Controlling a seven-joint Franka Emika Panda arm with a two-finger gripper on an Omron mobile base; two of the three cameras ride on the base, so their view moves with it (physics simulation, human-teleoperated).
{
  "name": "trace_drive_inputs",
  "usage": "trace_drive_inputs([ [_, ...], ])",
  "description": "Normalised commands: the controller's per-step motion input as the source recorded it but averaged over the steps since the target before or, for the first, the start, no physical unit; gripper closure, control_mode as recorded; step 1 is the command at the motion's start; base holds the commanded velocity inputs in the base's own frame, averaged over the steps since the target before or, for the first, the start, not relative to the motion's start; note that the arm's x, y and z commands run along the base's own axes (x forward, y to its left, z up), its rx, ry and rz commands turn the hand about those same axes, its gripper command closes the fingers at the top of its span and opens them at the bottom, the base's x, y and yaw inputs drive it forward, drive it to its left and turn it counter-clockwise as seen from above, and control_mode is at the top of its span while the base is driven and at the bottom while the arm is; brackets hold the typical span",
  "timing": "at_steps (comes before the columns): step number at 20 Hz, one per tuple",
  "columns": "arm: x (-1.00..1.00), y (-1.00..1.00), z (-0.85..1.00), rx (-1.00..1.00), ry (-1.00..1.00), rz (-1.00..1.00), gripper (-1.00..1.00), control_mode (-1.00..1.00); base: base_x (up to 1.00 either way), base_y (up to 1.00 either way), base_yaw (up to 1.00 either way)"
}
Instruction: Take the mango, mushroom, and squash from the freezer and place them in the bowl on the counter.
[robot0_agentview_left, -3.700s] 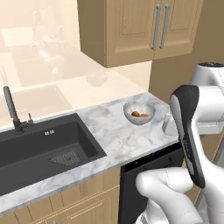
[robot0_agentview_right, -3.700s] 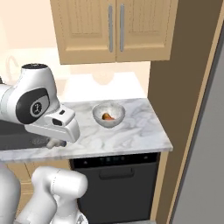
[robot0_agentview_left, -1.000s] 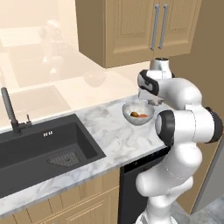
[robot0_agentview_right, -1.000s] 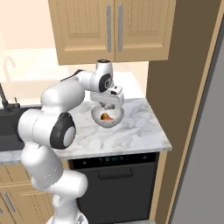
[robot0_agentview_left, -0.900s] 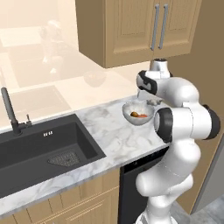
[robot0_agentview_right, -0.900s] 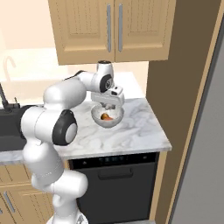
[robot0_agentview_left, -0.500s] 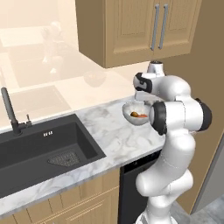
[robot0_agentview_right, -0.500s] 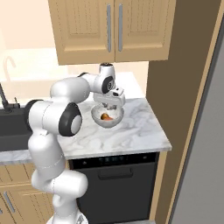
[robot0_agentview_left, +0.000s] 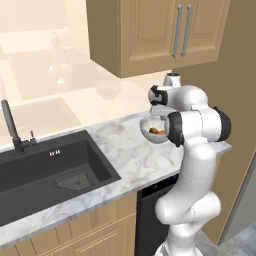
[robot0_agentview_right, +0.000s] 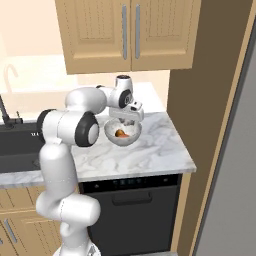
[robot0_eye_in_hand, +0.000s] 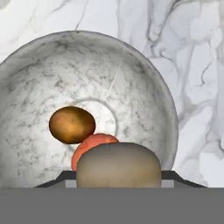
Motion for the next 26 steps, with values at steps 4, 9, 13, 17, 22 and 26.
trace_drive_inputs([
  [4, 0.24, 0.04, -0.19, 0.00, 0.00, 0.02, 1.00, -1.00, 0.00, 0.00, 0.00],
  [9, 0.24, 0.07, -0.25, 0.00, 0.00, 0.01, 1.00, -1.00, 0.00, 0.00, 0.00],
  [13, 0.00, 0.13, -0.24, 0.00, 0.00, 0.02, 1.00, -1.00, 0.00, 0.00, 0.00],
  [17, 0.00, 0.06, -0.21, 0.00, 0.00, 0.00, 1.00, -1.00, 0.00, 0.00, 0.00],
  [22, 0.00, 0.01, -0.20, 0.00, 0.00, 0.00, 1.00, -1.00, 0.00, 0.00, 0.00],
  [26, 0.00, 0.00, -0.21, 0.00, 0.00, 0.00, 1.00, -1.00, 0.00, 0.00, 0.00],
])
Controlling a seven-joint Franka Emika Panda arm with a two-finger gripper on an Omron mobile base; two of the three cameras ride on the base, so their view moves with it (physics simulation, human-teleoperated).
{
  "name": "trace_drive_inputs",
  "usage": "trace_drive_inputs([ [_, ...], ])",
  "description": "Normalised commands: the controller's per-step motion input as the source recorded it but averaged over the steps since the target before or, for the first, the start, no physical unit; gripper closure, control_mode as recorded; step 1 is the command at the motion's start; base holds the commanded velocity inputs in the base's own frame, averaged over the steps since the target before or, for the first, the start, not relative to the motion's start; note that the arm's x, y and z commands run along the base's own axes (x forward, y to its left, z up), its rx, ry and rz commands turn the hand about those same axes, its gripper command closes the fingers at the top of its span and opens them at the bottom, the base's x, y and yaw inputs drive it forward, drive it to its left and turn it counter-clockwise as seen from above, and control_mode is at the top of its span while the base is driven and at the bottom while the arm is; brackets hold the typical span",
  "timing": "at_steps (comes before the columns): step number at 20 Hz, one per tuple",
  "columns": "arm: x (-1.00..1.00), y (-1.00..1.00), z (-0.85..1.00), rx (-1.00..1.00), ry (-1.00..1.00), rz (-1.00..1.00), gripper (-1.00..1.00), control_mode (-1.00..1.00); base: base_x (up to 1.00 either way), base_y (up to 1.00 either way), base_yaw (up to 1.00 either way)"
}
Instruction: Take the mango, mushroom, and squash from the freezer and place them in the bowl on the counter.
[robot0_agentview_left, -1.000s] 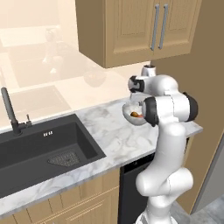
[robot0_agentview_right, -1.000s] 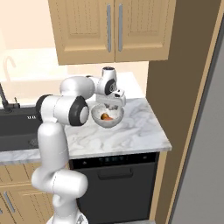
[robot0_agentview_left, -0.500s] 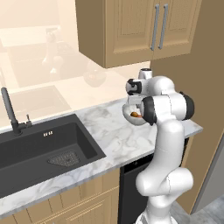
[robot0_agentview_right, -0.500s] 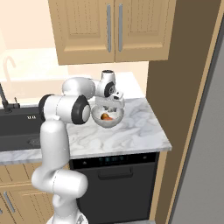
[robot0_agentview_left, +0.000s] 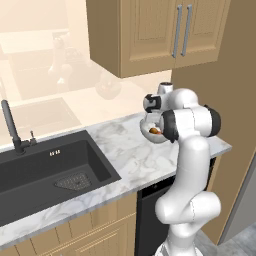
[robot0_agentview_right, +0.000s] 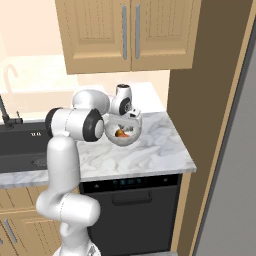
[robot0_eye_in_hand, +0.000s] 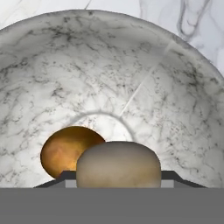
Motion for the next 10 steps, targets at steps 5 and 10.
trace_drive_inputs([
  [5, 0.00, 0.01, -0.16, 0.00, 0.00, 0.00, 1.00, -1.00, 0.00, 0.00, 0.00],
  [10, 0.00, 0.00, -0.08, 0.00, 0.00, 0.00, -1.00, -1.00, 0.00, 0.00, 0.00],
])
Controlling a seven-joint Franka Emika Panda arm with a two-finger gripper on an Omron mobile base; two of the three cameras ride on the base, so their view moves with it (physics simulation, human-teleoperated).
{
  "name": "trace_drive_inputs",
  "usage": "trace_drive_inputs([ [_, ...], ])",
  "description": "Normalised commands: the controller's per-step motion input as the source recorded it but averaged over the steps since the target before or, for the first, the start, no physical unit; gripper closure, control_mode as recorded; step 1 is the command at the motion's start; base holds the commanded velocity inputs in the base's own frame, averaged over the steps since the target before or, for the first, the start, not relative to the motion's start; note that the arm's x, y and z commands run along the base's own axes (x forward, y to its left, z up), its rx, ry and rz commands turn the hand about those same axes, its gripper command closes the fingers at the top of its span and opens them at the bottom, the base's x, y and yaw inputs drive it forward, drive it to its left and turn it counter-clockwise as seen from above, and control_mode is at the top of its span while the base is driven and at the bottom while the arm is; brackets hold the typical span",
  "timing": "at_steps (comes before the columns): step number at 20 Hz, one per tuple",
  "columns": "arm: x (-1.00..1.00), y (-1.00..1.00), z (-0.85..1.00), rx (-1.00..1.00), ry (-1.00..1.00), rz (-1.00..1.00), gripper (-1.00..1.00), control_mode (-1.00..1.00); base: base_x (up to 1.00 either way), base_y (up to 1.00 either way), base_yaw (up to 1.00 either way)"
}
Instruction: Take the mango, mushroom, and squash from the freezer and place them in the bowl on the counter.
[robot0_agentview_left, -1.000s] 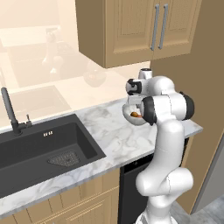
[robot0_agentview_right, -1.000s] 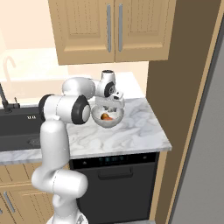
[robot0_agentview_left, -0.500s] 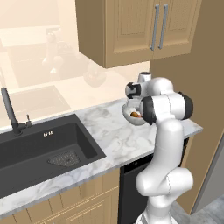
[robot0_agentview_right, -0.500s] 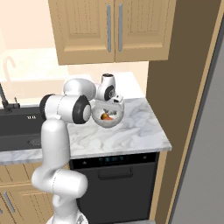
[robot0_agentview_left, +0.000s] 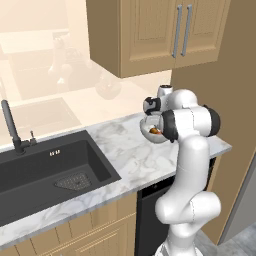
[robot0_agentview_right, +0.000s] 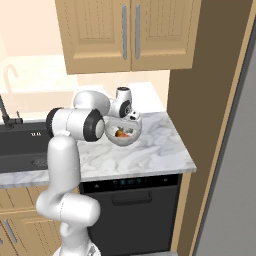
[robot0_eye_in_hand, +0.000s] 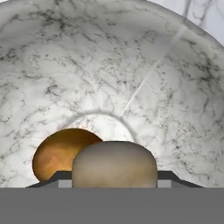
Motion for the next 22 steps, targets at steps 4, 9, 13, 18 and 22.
trace_drive_inputs([
  [4, 0.00, 0.00, 0.00, 0.00, 0.00, 0.00, -1.00, -1.00, 0.00, 0.00, 0.00],
  [9, 0.00, 0.00, 0.03, 0.00, 0.00, 0.00, -1.00, -1.00, 0.00, 0.00, 0.00],
  [13, -0.21, 0.00, 0.18, -0.01, -0.04, 0.00, -1.00, -1.00, 0.00, 0.00, 0.00],
  [18, -0.30, 0.00, 0.06, 0.00, -0.23, 0.00, -1.00, -1.00, 0.00, 0.00, 0.00],
  [22, -0.07, 0.00, 0.00, 0.00, -0.38, 0.00, -1.00, -1.00, 0.00, 0.00, 0.00],
])
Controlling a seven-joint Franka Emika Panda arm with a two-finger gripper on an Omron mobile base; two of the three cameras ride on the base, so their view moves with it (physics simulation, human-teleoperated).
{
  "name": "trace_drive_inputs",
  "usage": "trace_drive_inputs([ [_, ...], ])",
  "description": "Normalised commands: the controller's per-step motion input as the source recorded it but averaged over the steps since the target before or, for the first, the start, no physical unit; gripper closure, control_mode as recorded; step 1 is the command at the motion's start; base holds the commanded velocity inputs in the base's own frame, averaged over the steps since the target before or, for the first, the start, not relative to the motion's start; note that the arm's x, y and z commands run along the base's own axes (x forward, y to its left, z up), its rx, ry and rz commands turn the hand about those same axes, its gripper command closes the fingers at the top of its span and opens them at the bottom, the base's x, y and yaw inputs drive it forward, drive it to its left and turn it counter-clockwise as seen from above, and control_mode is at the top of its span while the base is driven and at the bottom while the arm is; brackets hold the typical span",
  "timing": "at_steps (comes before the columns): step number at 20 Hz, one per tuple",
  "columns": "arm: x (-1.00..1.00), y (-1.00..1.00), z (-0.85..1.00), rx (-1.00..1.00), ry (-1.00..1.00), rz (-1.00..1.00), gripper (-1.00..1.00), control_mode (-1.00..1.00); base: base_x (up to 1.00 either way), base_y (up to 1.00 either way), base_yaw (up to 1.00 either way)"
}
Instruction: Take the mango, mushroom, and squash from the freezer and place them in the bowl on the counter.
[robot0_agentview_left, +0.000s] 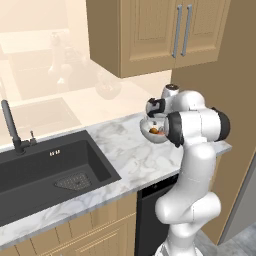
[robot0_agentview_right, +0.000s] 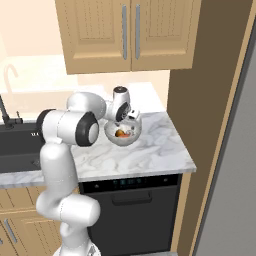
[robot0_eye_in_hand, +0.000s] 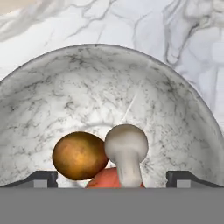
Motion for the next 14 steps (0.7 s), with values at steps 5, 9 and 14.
trace_drive_inputs([
  [5, -0.38, 0.00, 0.31, 0.00, -0.46, 0.00, -1.00, -1.00, 0.00, 0.00, 0.00],
  [9, -0.62, 0.00, 0.70, 0.00, -0.32, 0.00, -1.00, -1.00, 0.00, 0.00, 0.00],
  [14, -0.75, 0.00, 0.70, 0.00, -0.24, 0.00, -1.00, -1.00, 0.00, 0.00, 0.00],
])
